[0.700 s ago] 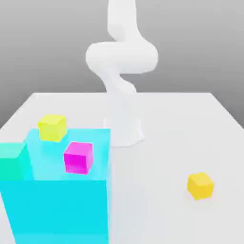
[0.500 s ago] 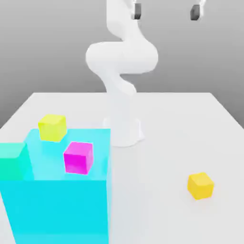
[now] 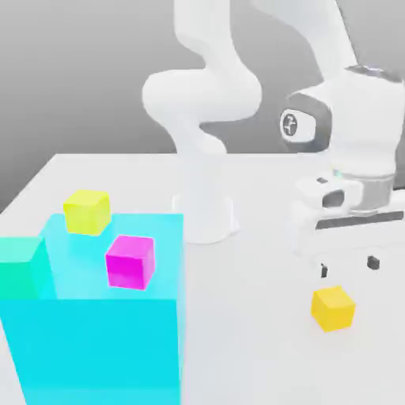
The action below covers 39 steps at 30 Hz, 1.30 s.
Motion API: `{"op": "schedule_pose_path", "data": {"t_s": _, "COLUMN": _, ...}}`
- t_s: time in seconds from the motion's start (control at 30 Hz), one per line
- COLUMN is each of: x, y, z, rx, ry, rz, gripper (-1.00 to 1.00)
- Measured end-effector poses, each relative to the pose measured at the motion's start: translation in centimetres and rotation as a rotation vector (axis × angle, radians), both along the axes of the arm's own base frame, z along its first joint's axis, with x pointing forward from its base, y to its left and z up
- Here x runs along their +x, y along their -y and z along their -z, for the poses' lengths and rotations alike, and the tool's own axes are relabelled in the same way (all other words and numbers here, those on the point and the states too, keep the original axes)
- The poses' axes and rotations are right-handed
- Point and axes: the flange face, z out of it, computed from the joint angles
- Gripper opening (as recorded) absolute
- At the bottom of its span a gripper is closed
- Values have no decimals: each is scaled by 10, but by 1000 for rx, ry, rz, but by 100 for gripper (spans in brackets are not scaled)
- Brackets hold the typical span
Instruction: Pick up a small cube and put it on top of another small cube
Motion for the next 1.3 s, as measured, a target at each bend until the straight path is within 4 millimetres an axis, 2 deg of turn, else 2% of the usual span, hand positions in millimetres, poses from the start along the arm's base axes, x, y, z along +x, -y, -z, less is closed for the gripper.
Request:
{"op": "schedule_pose_path", "data": {"t_s": 0.23, "x": -9, "y": -2, "z": 64, "rx": 2, "ry": -28, "rz": 4, "gripper": 0}}
{"op": "schedule_pose_path", "data": {"t_s": 0.27, "x": -9, "y": -1, "z": 73, "rx": 0, "ry": -28, "rz": 2, "gripper": -100}}
{"op": "schedule_pose_path", "data": {"t_s": 0.47, "x": -10, "y": -1, "z": 77, "rx": 0, "ry": -27, "rz": 1, "gripper": -100}}
{"op": "schedule_pose_path", "data": {"t_s": 0.53, "x": -9, "y": -2, "z": 69, "rx": 2, "ry": -27, "rz": 3, "gripper": -100}}
{"op": "schedule_pose_path", "data": {"t_s": 0.73, "x": -9, "y": -1, "z": 22, "rx": 0, "ry": -26, "rz": 3, "gripper": -100}}
{"op": "schedule_pose_path", "data": {"t_s": 0.77, "x": -3, "y": 4, "z": 13, "rx": -5, "ry": -25, "rz": 24, "gripper": -100}}
{"op": "schedule_pose_path", "data": {"t_s": 0.9, "x": 61, "y": 61, "z": -29, "rx": -29, "ry": -15, "rz": 264, "gripper": -100}}
{"op": "schedule_pose_path", "data": {"t_s": 1.03, "x": 112, "y": 129, "z": -82, "rx": -39, "ry": -12, "rz": 507, "gripper": -100}}
{"op": "schedule_pose_path", "data": {"t_s": 1.17, "x": 140, "y": 199, "z": -142, "rx": -31, "ry": -15, "rz": 728, "gripper": -100}}
{"op": "schedule_pose_path", "data": {"t_s": 1.3, "x": 145, "y": 277, "z": -208, "rx": -6, "ry": -22, "rz": 954, "gripper": -100}}
